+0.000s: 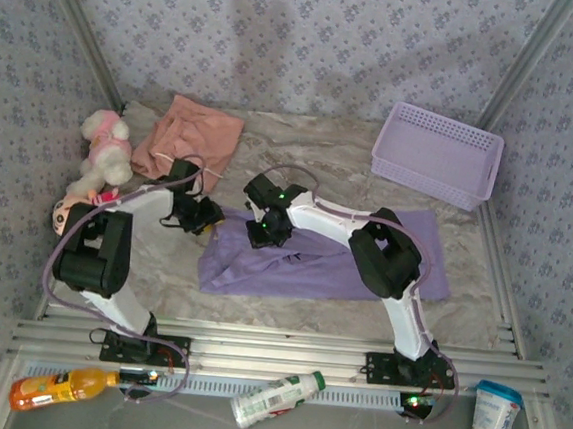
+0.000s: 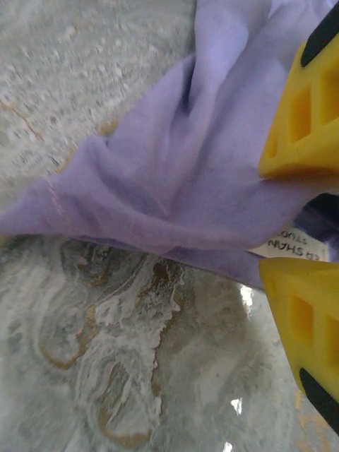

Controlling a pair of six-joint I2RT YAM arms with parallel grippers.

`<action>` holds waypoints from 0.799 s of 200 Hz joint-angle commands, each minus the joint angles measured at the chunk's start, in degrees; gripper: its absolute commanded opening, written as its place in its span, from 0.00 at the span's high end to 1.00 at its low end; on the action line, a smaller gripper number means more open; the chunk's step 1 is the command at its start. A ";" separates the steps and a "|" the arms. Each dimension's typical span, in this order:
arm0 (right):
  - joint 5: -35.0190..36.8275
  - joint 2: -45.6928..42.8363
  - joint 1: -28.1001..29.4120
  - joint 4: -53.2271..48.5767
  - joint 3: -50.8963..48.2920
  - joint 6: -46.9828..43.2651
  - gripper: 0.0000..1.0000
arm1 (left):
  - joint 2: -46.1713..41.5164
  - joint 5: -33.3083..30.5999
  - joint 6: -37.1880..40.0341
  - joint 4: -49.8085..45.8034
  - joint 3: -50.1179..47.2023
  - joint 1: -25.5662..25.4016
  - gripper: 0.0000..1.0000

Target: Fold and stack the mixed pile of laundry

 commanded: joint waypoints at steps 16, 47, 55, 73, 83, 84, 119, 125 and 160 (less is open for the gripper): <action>3.44 -6.91 0.48 -0.31 -3.39 -0.63 0.87 | 4.66 -2.58 0.82 -0.52 0.76 -0.71 0.73; 4.54 -10.18 0.80 -0.12 -7.21 -1.01 0.94 | 7.40 -4.89 2.16 -3.19 2.54 -0.71 0.78; 4.90 -11.26 0.93 -0.16 -8.85 -1.44 0.95 | 7.82 -5.27 2.59 -3.76 3.06 -0.71 0.78; 4.79 -14.55 1.75 0.32 -13.34 -2.16 0.97 | 8.47 -5.41 3.32 -4.63 4.31 -0.70 0.78; 4.66 -16.73 2.39 0.54 -16.25 -2.40 0.97 | 8.62 -5.53 3.54 -5.01 4.90 -0.67 0.78; 4.63 -16.94 2.49 0.50 -16.52 -2.40 0.97 | 8.65 -5.53 3.61 -5.02 4.97 -0.69 0.78; 5.01 -24.18 5.50 -3.24 -27.46 -2.62 0.83 | 8.84 -5.97 4.21 -6.11 6.47 -0.71 0.78; 5.35 -25.28 5.72 -3.90 -28.89 -2.27 0.79 | 8.92 -5.97 4.38 -6.38 6.68 -0.68 0.78; 6.36 -29.70 3.57 -2.66 -30.41 1.73 0.64 | 9.10 -6.15 5.41 -7.87 8.04 -0.71 0.77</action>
